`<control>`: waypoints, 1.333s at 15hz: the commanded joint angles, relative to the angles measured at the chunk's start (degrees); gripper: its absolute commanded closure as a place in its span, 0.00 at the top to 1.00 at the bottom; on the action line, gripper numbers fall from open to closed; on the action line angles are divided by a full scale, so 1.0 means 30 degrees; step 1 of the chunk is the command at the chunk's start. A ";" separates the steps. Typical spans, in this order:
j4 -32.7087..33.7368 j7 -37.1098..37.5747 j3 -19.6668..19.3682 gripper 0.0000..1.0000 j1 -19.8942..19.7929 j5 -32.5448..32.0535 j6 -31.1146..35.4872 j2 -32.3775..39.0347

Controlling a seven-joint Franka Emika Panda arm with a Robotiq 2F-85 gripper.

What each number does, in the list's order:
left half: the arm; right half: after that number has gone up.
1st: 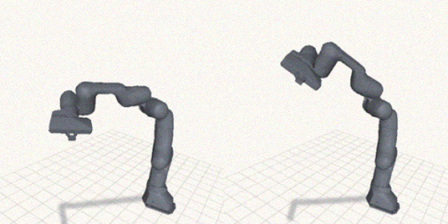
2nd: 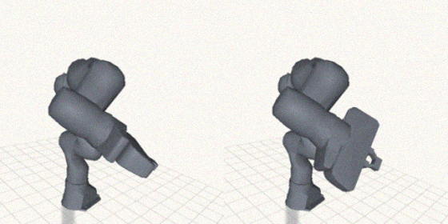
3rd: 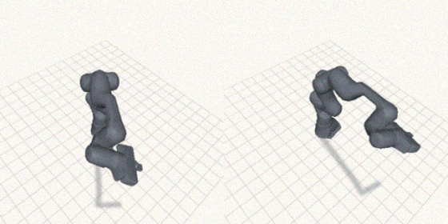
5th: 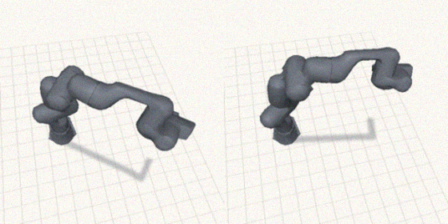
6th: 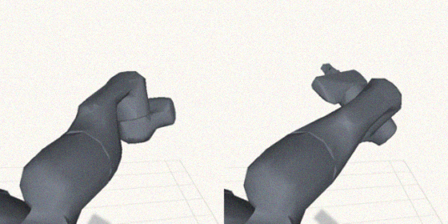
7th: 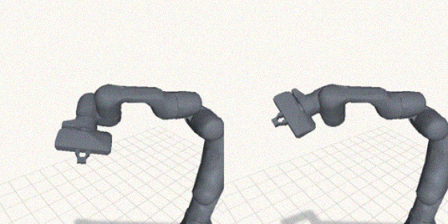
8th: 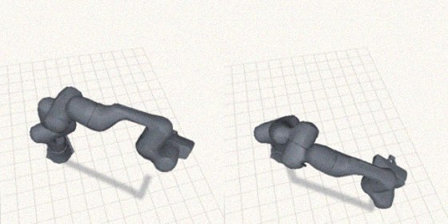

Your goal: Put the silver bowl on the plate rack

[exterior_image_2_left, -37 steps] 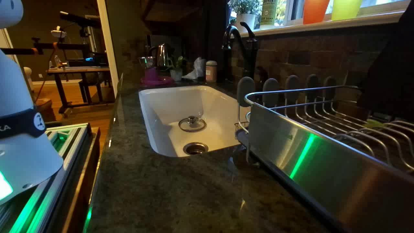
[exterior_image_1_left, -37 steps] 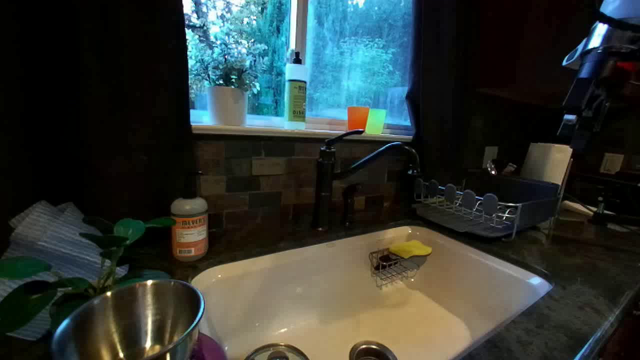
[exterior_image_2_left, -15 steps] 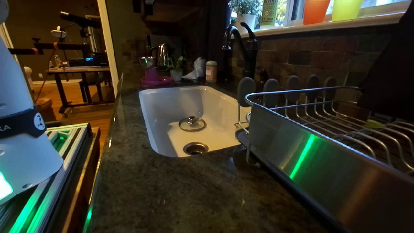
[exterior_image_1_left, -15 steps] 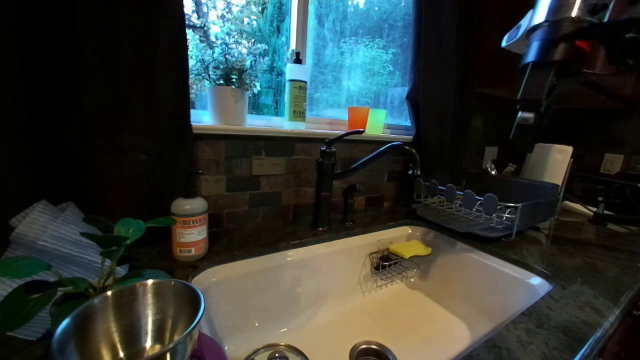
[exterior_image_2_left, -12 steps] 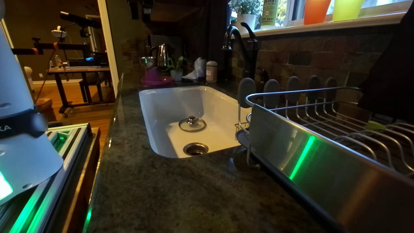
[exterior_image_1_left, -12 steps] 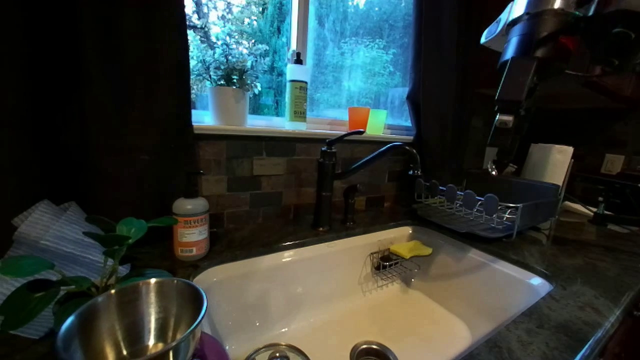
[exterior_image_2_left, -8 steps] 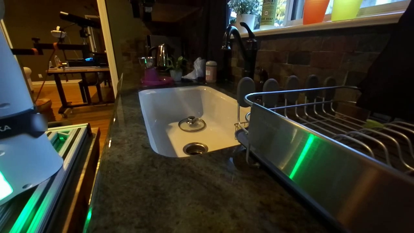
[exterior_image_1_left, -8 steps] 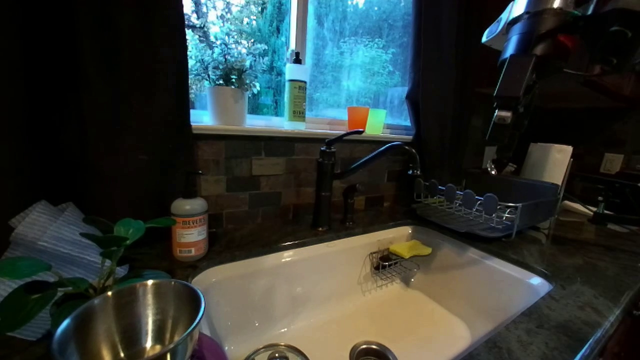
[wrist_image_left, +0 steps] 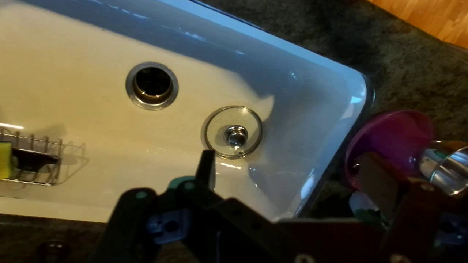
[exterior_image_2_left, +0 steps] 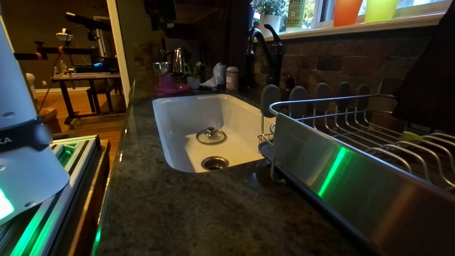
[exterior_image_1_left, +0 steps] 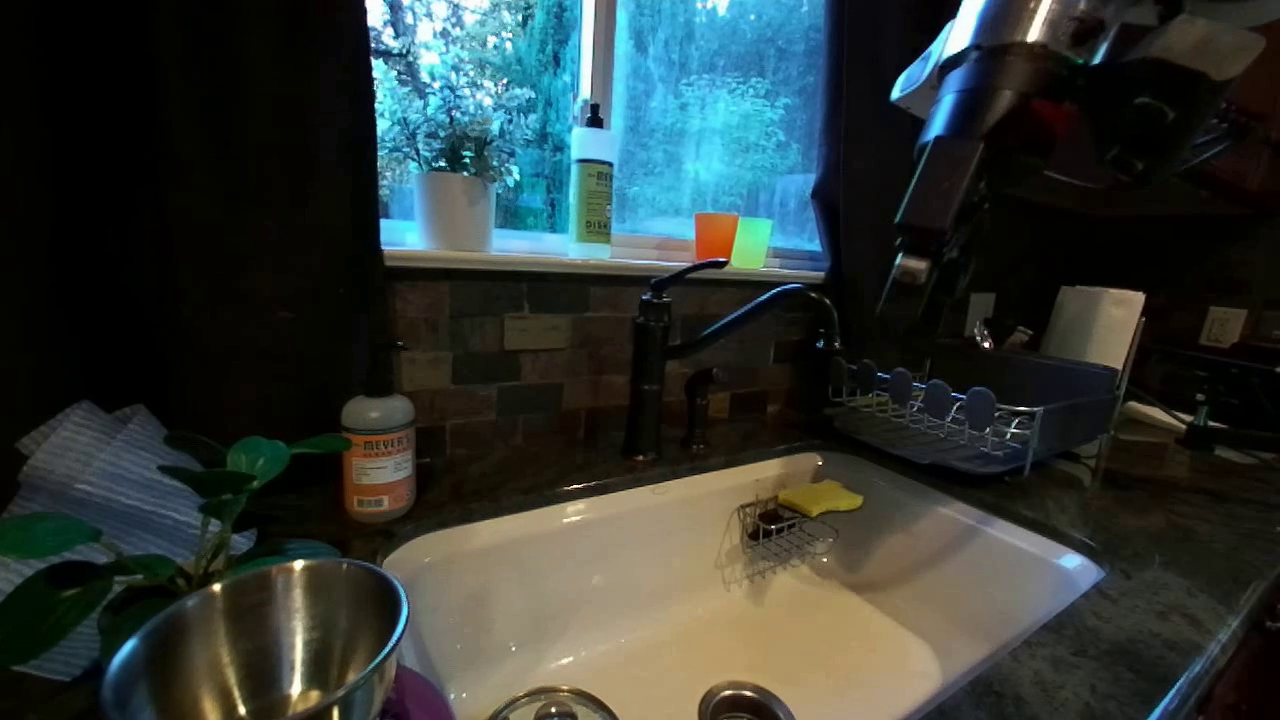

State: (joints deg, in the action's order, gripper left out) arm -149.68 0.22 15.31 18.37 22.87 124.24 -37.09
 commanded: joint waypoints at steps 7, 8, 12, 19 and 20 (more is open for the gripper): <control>0.6234 0.2503 0.3635 1.00 0.2200 -0.1013 0.5357 1.0268; 0.6737 0.3000 0.3801 1.00 0.2152 -0.1698 0.5460 1.0887; 0.5934 0.2008 0.3308 1.00 0.2378 -0.0819 0.5191 0.9947; 0.7254 0.9016 0.4613 1.00 0.2096 -0.8376 0.8113 1.3081; 0.7663 1.0206 0.4580 1.00 0.2275 -0.9774 0.8168 1.3598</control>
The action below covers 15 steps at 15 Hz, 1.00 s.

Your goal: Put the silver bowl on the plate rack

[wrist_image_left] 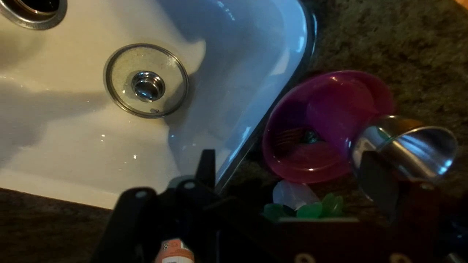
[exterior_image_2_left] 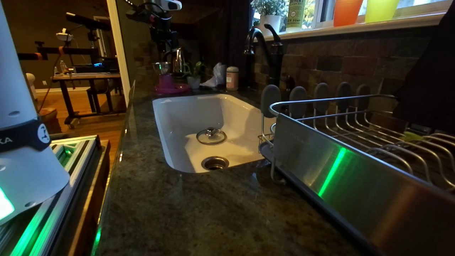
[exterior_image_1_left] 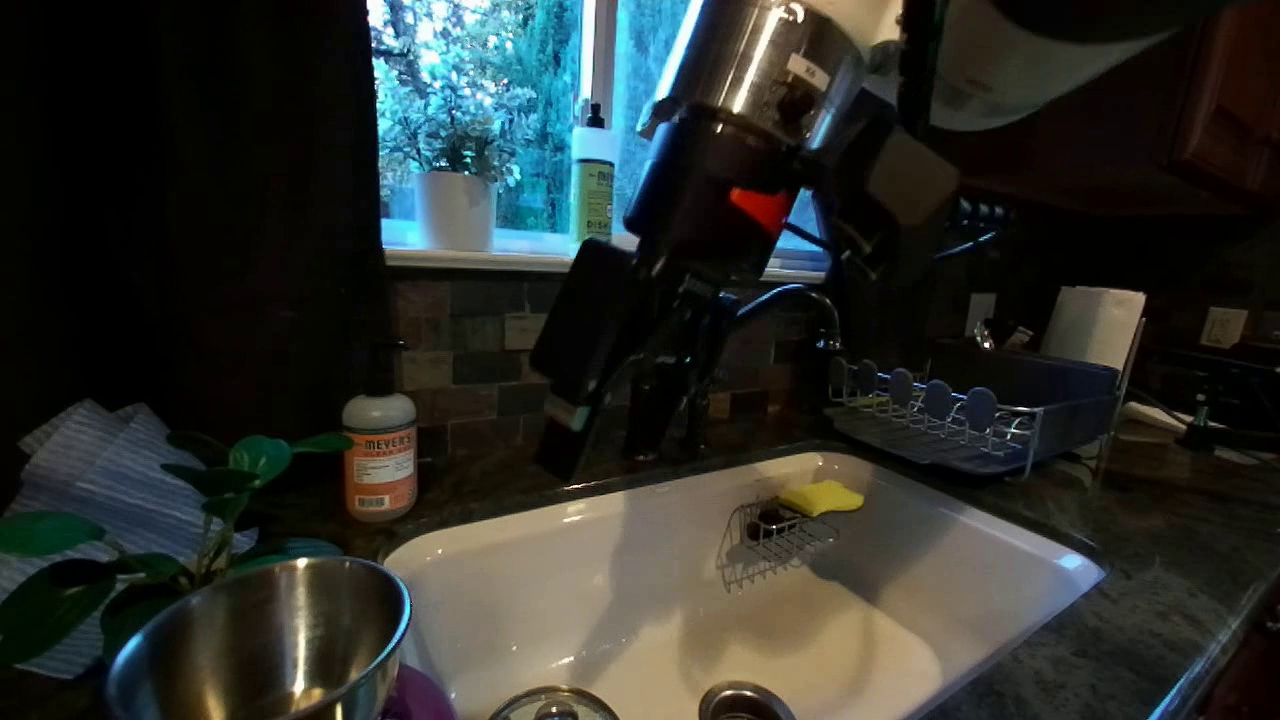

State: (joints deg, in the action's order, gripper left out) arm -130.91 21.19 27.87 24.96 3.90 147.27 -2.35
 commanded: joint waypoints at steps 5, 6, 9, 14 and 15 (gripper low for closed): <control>0.4168 0.6316 -0.0486 1.00 0.1735 -0.7182 0.0422 0.4369; 0.4678 0.6347 -0.0613 1.00 0.2046 -0.7234 0.0275 0.4737; 0.5670 0.5870 -0.0920 1.00 0.2846 -0.6690 0.0556 0.5963; 0.6763 0.5827 -0.2172 0.96 0.4375 -0.6572 0.0476 0.7197; 0.6919 0.5899 -0.2479 0.92 0.4686 -0.6625 0.0465 0.7326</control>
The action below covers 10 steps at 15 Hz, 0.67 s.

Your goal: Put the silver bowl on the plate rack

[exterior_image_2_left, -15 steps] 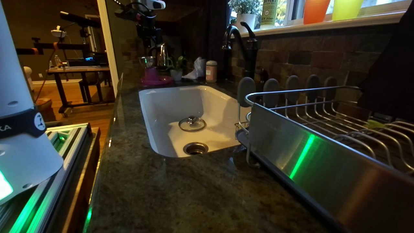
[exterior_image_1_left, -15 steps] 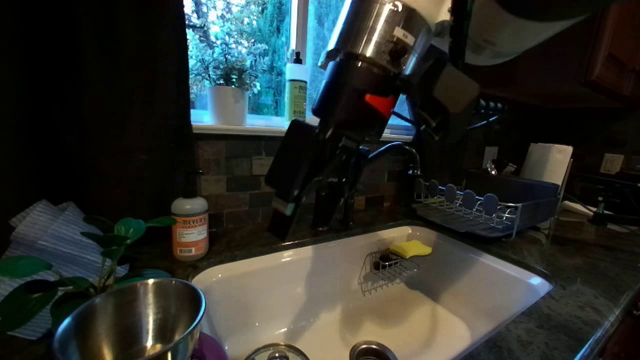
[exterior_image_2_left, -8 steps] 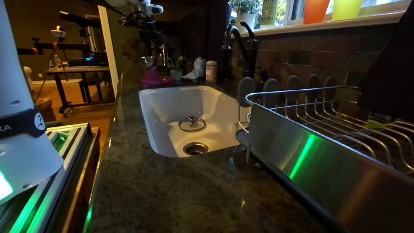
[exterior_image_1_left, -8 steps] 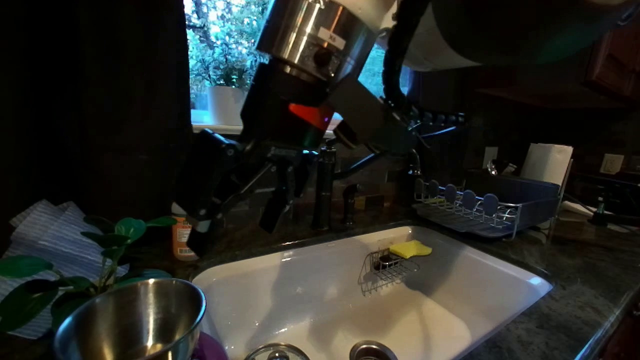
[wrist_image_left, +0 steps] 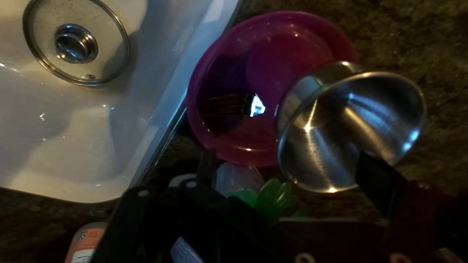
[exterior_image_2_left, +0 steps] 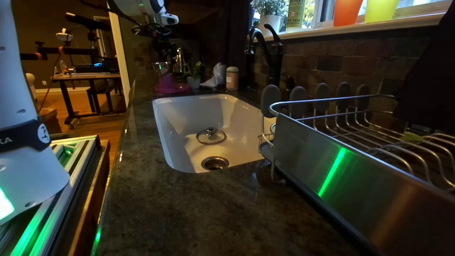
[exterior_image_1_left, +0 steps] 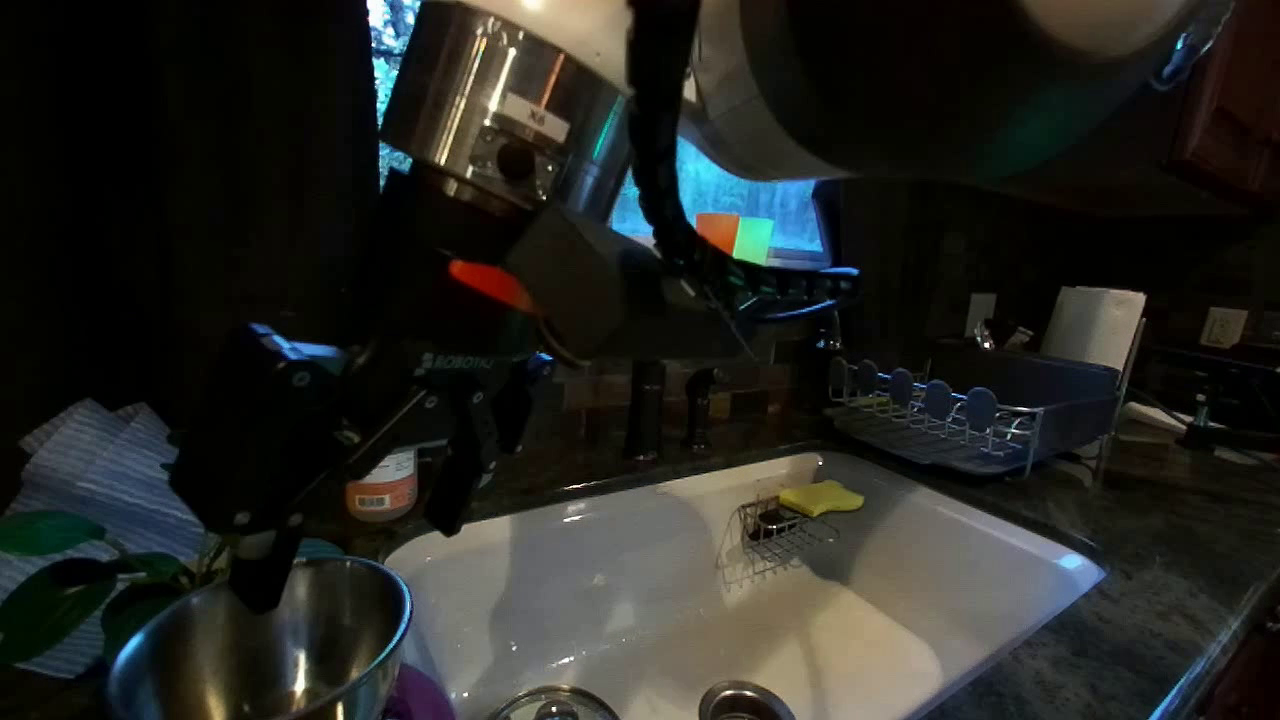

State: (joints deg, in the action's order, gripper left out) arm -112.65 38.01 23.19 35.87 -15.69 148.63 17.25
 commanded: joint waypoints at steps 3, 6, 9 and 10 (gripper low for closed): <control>0.1247 0.0295 -0.1697 0.79 0.1764 -0.0045 -0.0126 0.1026; 0.1500 0.0237 -0.2237 0.49 0.2260 0.0059 -0.0252 0.1113; 0.1618 -0.0203 -0.2317 0.26 0.2414 0.0570 -0.0441 0.1126; 0.1619 -0.0425 -0.2216 0.17 0.2381 0.0842 -0.0542 0.1092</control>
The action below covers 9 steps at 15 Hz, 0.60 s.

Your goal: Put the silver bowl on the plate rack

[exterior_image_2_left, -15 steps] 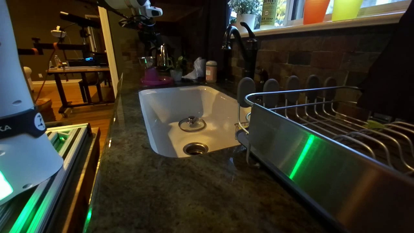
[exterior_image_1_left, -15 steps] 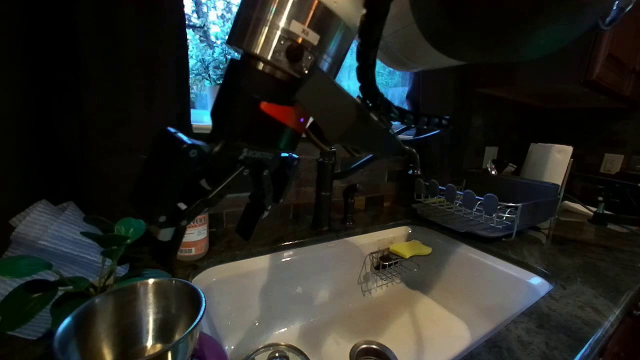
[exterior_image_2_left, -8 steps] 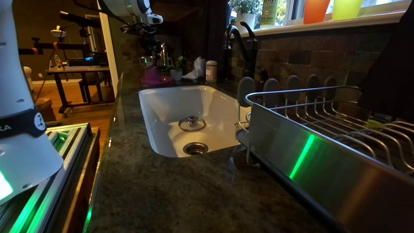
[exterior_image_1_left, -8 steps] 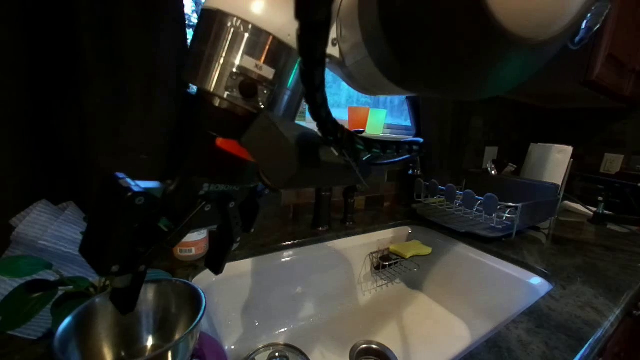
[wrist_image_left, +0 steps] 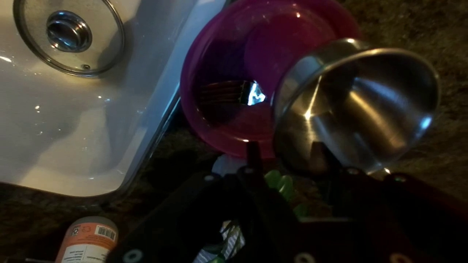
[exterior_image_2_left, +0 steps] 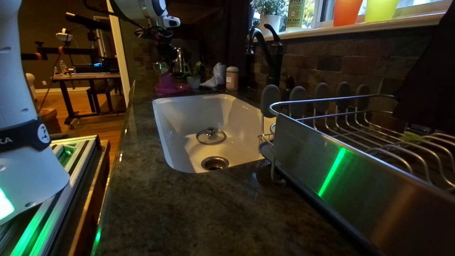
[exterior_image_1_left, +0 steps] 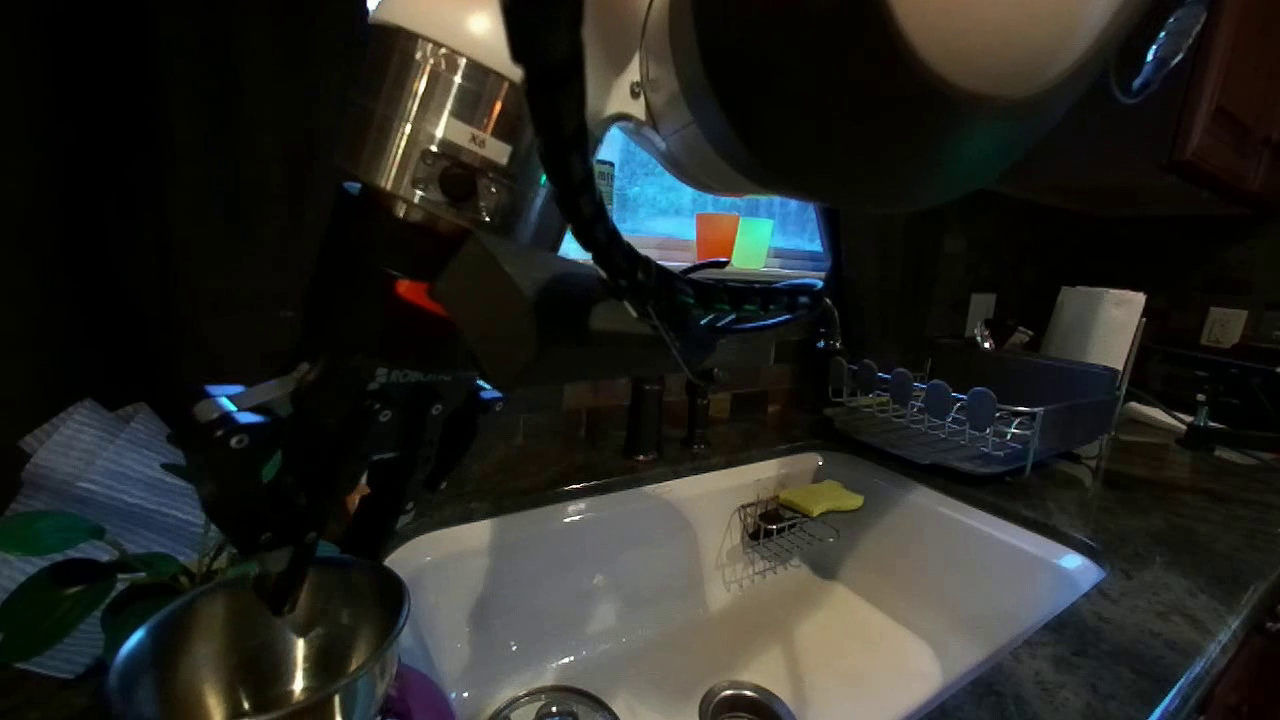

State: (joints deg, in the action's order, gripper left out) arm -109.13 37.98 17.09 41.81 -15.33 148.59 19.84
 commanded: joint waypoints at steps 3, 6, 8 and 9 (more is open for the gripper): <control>0.0446 -0.1162 0.0117 0.00 0.0280 0.1691 -0.0744 0.0194; 0.0373 -0.2384 0.0467 0.02 -0.0022 0.3240 -0.0762 -0.0061; 0.0151 -0.3254 0.0502 0.02 -0.0256 0.4175 -0.0893 -0.0552; 0.0024 -0.3498 0.0428 0.02 -0.0320 0.4406 -0.0946 -0.0831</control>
State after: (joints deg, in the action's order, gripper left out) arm -108.59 31.07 17.77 42.08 -5.81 148.22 19.67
